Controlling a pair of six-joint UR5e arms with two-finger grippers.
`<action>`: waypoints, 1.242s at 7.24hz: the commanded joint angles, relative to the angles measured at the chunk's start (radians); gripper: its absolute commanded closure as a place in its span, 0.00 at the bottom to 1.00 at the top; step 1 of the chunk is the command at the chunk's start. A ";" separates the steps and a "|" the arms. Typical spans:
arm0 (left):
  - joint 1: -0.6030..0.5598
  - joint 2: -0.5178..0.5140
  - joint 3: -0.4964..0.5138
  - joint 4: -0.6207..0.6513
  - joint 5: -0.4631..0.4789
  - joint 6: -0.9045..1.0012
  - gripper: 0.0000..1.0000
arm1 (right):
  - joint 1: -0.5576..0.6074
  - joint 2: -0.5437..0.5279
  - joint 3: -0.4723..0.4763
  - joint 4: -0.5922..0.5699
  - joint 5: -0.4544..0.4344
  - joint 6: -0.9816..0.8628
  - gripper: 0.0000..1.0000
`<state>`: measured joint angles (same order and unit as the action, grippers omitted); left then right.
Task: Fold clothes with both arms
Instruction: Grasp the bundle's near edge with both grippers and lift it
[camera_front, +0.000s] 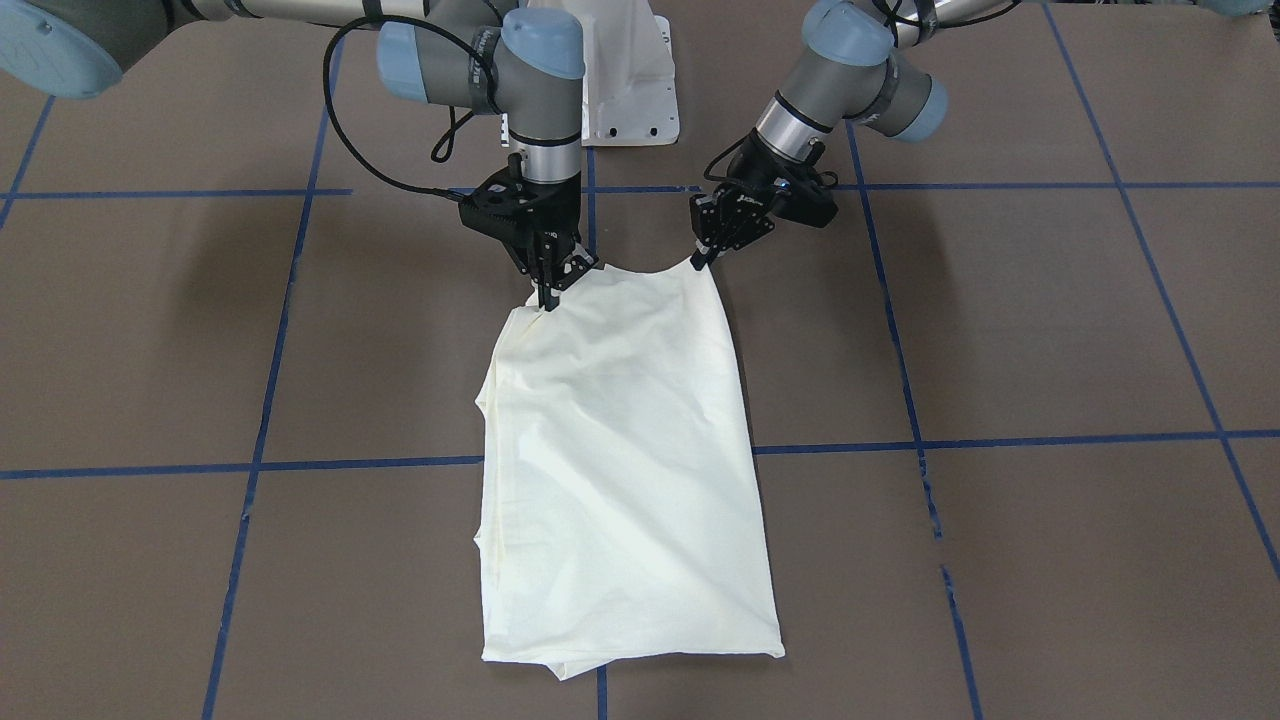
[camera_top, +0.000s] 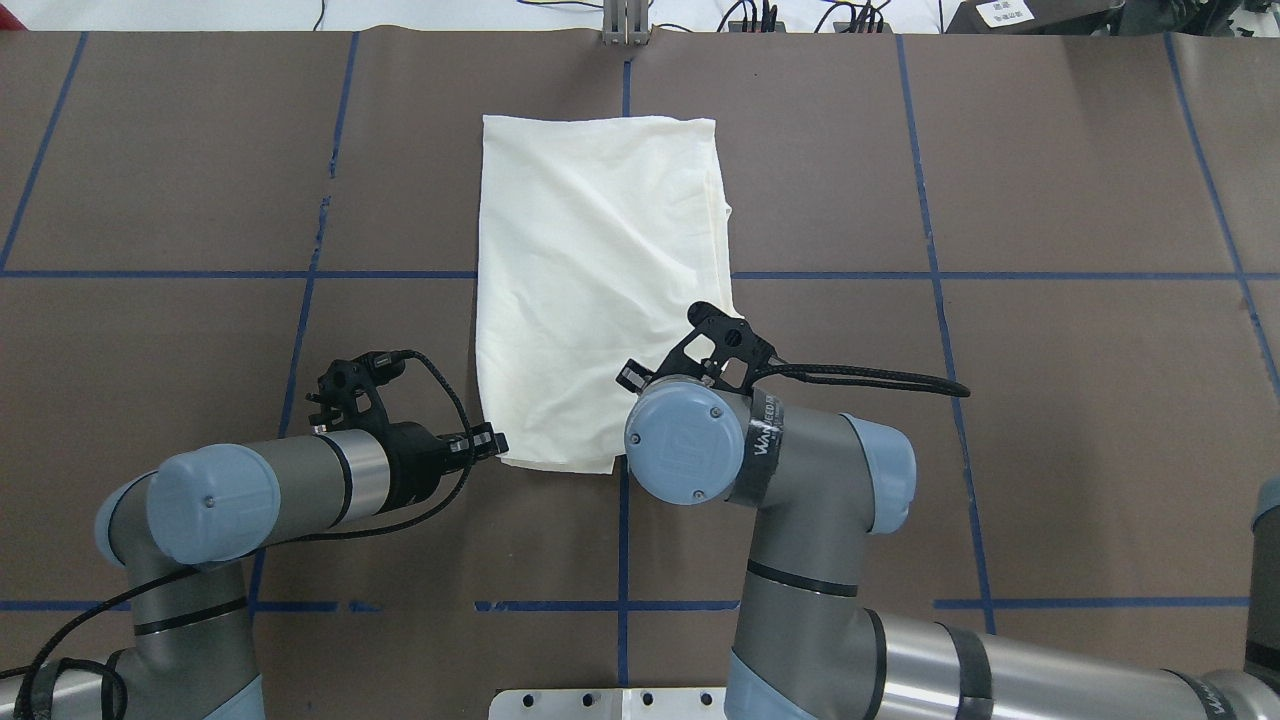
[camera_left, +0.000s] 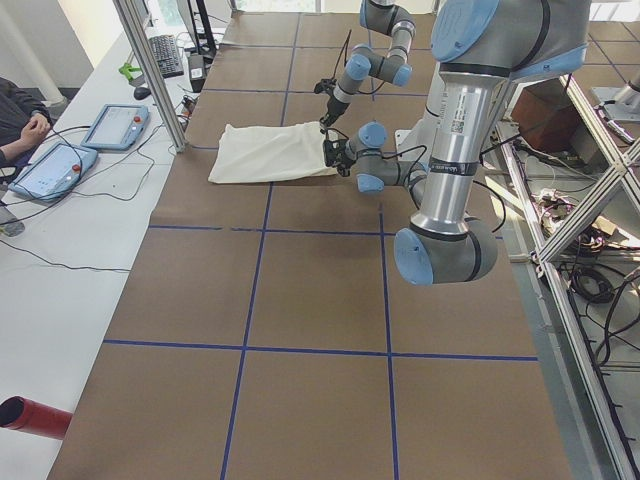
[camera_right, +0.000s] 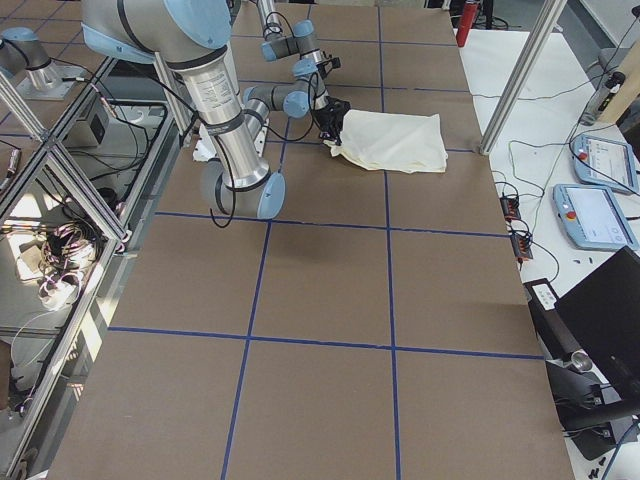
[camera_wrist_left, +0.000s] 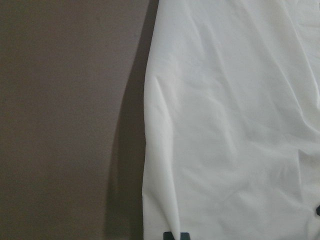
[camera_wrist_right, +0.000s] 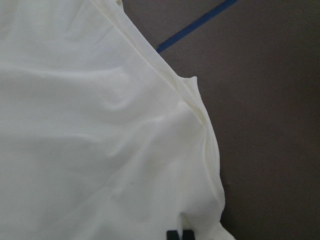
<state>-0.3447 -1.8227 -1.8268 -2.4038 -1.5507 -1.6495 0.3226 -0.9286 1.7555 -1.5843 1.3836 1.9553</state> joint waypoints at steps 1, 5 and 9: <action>-0.019 0.008 -0.186 0.181 -0.058 0.000 1.00 | -0.022 -0.082 0.225 -0.091 0.002 0.002 1.00; -0.011 -0.051 -0.549 0.662 -0.144 -0.010 1.00 | -0.125 -0.073 0.495 -0.396 -0.001 0.048 1.00; -0.159 -0.196 -0.323 0.692 -0.150 0.159 1.00 | 0.027 -0.050 0.272 -0.188 0.003 -0.032 1.00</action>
<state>-0.4491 -1.9883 -2.2152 -1.7146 -1.6971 -1.5525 0.3052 -0.9900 2.1043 -1.8479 1.3860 1.9332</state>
